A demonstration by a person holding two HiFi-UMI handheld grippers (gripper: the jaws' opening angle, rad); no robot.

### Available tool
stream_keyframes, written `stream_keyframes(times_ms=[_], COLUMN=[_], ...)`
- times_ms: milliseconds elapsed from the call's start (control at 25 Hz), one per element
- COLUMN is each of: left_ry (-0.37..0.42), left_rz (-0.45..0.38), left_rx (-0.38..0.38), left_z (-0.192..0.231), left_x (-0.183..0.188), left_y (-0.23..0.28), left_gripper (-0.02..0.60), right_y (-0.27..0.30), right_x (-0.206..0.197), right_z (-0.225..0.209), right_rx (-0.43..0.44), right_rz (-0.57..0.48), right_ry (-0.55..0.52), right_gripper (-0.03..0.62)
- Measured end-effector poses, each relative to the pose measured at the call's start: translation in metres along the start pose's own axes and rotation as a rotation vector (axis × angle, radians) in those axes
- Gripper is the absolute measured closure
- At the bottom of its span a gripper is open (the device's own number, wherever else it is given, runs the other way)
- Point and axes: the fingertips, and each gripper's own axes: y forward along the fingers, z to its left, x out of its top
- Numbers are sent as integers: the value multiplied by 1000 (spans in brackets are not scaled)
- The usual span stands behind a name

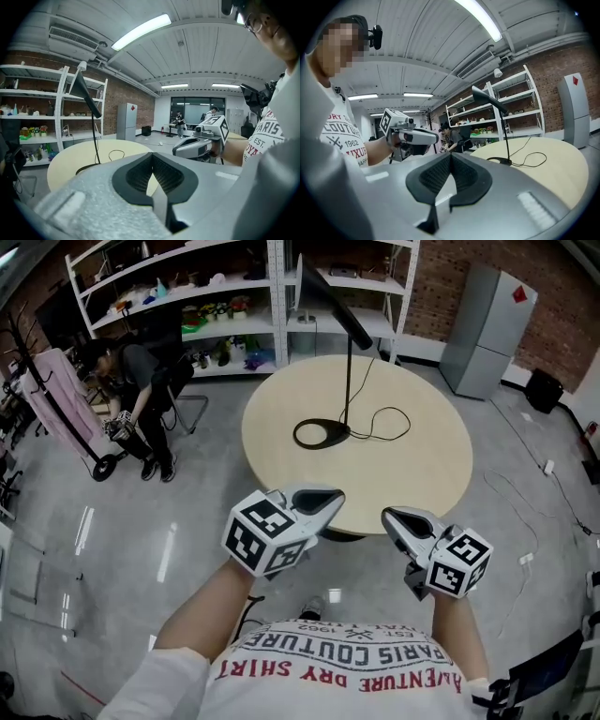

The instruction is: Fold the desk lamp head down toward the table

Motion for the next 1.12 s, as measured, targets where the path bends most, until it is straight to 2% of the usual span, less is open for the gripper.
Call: stream_keyframes(times_ms=[440,600,760,920,1120], left_ry=[-1,-9,-41,-5,-8], left_rz=[3,-9,-5,-22,2], left_rx=[-7,3,-9,-55,-20], left_z=[129,164,177,171,190], left_x=[16,17,9,11,14], left_y=[46,52,67,84,100], left_gripper=[580,580,579,578,578], right_y=[91,116,123,125,141], right_x=[36,37,26,22,24], right_z=[-98,-112,-126,-147,-182], right_rx=[-38,-35,-34,-35,-18], right_rz=[-24,-10,19,4,18], right_ry=[15,-13,-7,7,-5], right_gripper=[591,591,591,591,591])
